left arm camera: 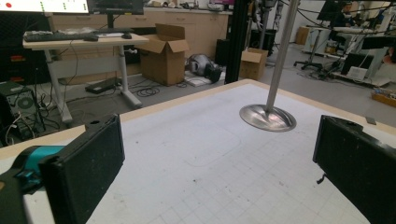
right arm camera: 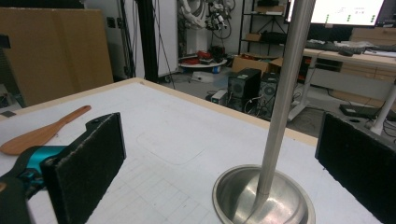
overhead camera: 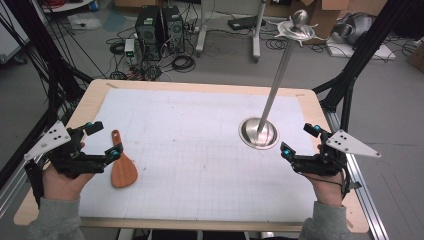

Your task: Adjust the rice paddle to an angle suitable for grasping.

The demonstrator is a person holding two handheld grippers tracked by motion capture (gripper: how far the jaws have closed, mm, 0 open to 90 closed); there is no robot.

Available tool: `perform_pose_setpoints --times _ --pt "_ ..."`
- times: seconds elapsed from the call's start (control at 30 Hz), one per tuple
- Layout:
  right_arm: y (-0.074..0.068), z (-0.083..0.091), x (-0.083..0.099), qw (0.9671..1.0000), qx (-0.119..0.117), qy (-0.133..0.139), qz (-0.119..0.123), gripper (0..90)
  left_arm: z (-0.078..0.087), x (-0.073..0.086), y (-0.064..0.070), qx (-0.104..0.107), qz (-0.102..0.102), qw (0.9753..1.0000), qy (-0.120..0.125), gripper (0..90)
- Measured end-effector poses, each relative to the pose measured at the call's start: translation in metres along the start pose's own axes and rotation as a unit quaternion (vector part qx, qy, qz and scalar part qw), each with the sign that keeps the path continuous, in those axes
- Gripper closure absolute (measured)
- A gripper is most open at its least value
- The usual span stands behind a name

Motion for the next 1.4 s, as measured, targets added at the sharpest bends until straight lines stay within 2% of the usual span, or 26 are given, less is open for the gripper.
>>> perform_pose_setpoints --times 0.17,0.3,0.5,0.6,0.67,0.77,0.8,0.83,0.9,1.03,1.23,1.4 --pt "0.000 -0.001 0.000 1.0000 -0.001 -0.001 0.003 0.3 -0.001 0.002 -0.002 -0.004 0.001 1.0000 -0.004 2.5" --pt "0.000 -0.002 0.001 1.0000 -0.001 -0.003 0.002 0.3 -0.001 0.007 -0.007 -0.006 0.012 0.9998 -0.017 3.0" --pt "-0.001 -0.002 0.002 1.0000 -0.003 -0.007 0.003 0.3 0.002 0.009 -0.011 -0.012 0.015 0.9996 -0.021 15.6" --pt "-0.001 -0.002 0.002 1.0000 -0.002 -0.006 0.002 0.3 0.000 0.014 -0.013 -0.014 0.008 0.9996 -0.022 21.7" --pt "-0.001 -0.001 0.002 1.0000 -0.002 -0.007 0.001 0.3 -0.001 0.017 -0.015 -0.025 0.002 0.9992 -0.029 27.4" --pt "-0.001 -0.002 0.002 1.0000 -0.003 -0.007 0.001 0.3 -0.003 0.020 -0.017 -0.030 0.000 0.9990 -0.034 33.0" --pt "0.000 -0.002 0.002 1.0000 -0.002 -0.006 0.003 0.3 -0.004 0.024 -0.020 -0.040 -0.004 0.9983 -0.042 36.0" --pt "0.000 -0.002 0.002 1.0000 -0.002 -0.006 0.003 0.3 -0.004 0.024 -0.020 -0.040 -0.004 0.9983 -0.042 38.4" --pt "-0.001 -0.003 0.002 1.0000 -0.004 -0.008 0.003 0.3 -0.006 0.031 -0.025 -0.054 0.000 0.9971 -0.053 44.3" --pt "-0.001 -0.003 0.003 0.9999 -0.004 -0.010 0.005 0.3 -0.005 0.038 -0.032 -0.082 -0.004 0.9950 -0.056 57.4" --pt "-0.002 -0.004 0.003 0.9999 -0.005 -0.013 0.004 0.3 -0.006 0.048 -0.039 -0.091 0.004 0.9932 -0.071 70.4" --pt "-0.003 -0.005 0.004 0.9998 -0.007 -0.015 0.005 0.3 -0.012 0.060 -0.045 -0.094 0.017 0.9906 -0.098 80.0"
Point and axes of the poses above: each handheld gripper's, and its own axes: z roughly backward along the jaws, x roughly out of its underside, y roughly to its right, the point moved 6 cm from there along -z, roughly forward along the jaws, and after that the axes turned 10 degrees about -y, right-handed, at the moved point
